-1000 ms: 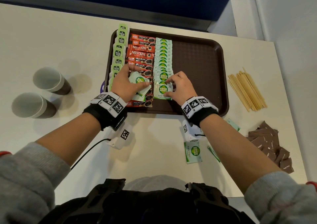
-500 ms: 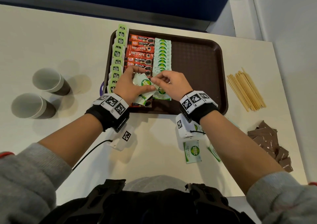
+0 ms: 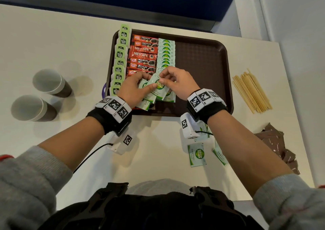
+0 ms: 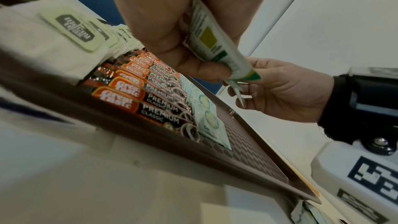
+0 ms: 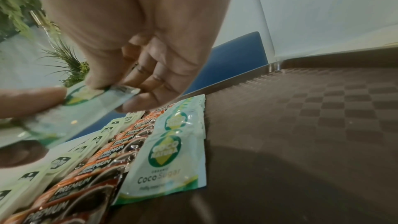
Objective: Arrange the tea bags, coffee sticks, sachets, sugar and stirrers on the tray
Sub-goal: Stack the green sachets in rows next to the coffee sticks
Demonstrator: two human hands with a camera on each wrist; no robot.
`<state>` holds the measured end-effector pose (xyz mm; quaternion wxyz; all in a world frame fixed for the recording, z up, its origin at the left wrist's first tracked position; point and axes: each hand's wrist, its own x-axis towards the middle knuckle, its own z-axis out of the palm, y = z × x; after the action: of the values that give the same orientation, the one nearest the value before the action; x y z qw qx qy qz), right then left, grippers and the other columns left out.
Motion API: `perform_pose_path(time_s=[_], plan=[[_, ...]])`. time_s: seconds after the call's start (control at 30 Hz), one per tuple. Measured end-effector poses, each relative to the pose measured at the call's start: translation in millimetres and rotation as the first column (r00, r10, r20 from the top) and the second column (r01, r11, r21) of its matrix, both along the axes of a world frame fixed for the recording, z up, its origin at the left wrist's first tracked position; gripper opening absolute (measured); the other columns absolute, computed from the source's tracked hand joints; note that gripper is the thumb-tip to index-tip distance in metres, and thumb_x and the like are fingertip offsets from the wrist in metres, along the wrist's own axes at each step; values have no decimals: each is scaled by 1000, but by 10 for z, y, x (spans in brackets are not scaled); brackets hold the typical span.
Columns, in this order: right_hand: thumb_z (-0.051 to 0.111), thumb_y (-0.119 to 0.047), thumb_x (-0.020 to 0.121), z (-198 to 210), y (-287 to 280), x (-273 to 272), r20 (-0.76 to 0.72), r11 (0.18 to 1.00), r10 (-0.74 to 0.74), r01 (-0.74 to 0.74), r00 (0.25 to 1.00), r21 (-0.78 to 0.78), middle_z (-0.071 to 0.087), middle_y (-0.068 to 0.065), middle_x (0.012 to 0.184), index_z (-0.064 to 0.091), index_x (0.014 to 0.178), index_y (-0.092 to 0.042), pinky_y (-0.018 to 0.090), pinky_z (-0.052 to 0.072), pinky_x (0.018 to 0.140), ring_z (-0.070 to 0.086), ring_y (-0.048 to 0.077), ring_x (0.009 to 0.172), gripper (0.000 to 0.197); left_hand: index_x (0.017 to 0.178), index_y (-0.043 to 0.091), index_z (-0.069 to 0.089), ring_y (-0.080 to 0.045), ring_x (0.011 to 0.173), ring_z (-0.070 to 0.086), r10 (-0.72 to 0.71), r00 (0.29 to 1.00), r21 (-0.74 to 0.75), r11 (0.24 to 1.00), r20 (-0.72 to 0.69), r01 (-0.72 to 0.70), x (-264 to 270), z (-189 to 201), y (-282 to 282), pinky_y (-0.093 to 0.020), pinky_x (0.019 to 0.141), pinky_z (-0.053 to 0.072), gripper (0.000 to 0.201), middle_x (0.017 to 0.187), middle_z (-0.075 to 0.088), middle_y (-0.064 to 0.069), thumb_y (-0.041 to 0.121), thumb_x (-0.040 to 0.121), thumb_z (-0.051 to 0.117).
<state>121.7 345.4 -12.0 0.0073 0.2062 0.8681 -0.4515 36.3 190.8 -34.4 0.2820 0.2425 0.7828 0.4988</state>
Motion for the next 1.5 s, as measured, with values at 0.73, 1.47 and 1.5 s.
perform_pose_path(time_s=[0.73, 1.47, 1.5], plan=[[70, -9, 82, -142, 89, 111, 271, 955, 38, -115, 962, 272, 64, 6, 109, 69, 108, -11, 18, 40, 81, 53, 8, 90, 27, 99, 22, 61, -16, 97, 64, 157, 988, -82, 984, -14, -157, -116, 18, -79, -36, 88, 53, 18, 102, 64, 3, 22, 84, 71], [75, -8, 76, -230, 62, 150, 202, 932, 39, -108, 979, 347, 51, 1, 94, 71, 96, -11, 27, 47, 84, 49, 11, 87, 21, 106, 14, 63, -10, 95, 59, 142, 989, -77, 987, -35, -145, -77, 28, -64, -13, 74, 47, 23, 104, 62, 3, 21, 85, 70], [75, -8, 76, -224, 61, 147, 201, 930, 44, -113, 979, 350, 54, 4, 97, 71, 96, -11, 28, 48, 85, 51, 12, 89, 21, 106, 14, 63, -11, 97, 59, 142, 989, -74, 987, -33, -144, -73, 31, -63, -19, 78, 48, 23, 104, 62, 3, 21, 85, 70]])
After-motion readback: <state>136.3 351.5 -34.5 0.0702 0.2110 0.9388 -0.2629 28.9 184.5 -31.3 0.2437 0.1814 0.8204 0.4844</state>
